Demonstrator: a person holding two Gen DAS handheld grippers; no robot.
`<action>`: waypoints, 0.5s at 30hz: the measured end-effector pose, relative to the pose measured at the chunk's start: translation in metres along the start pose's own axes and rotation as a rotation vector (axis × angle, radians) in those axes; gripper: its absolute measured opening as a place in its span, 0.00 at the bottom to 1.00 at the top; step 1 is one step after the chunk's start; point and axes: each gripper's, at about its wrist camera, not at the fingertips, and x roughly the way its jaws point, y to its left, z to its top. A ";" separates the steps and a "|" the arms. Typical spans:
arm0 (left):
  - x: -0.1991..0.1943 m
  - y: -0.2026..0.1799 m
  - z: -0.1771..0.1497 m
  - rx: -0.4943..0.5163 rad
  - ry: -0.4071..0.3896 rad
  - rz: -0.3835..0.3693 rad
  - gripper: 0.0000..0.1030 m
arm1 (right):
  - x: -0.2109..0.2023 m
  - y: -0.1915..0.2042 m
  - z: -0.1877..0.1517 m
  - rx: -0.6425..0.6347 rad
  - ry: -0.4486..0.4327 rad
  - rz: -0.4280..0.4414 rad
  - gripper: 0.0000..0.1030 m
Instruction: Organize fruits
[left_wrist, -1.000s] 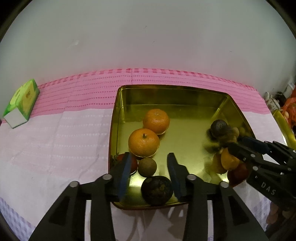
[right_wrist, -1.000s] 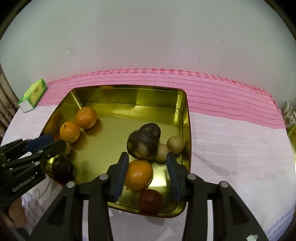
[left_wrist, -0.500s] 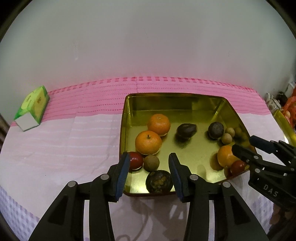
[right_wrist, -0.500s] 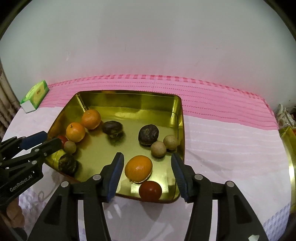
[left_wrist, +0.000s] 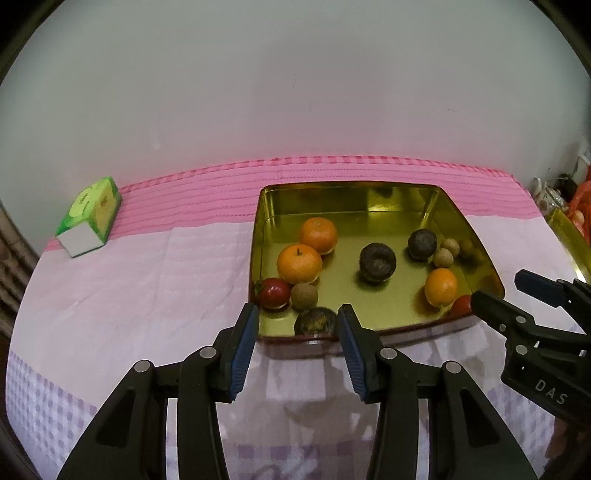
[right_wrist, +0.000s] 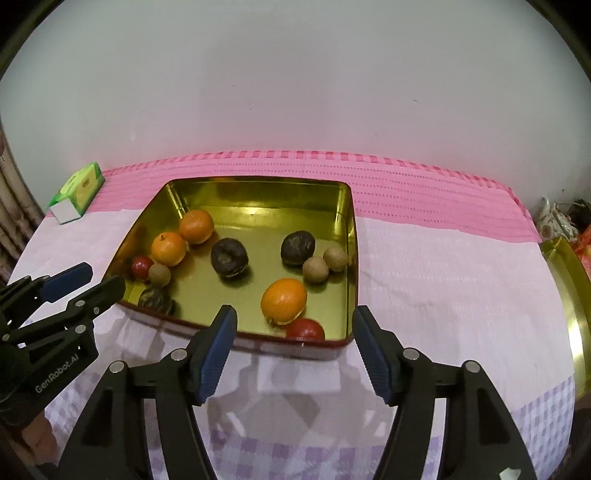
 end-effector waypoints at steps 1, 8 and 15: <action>-0.002 0.000 -0.002 -0.003 0.001 0.001 0.49 | -0.002 0.000 -0.002 0.002 0.001 0.001 0.61; -0.018 -0.001 -0.018 -0.002 -0.006 0.044 0.53 | -0.018 0.003 -0.016 0.013 0.010 -0.006 0.67; -0.023 0.001 -0.030 -0.028 0.013 0.045 0.53 | -0.027 0.005 -0.026 0.011 0.013 -0.010 0.69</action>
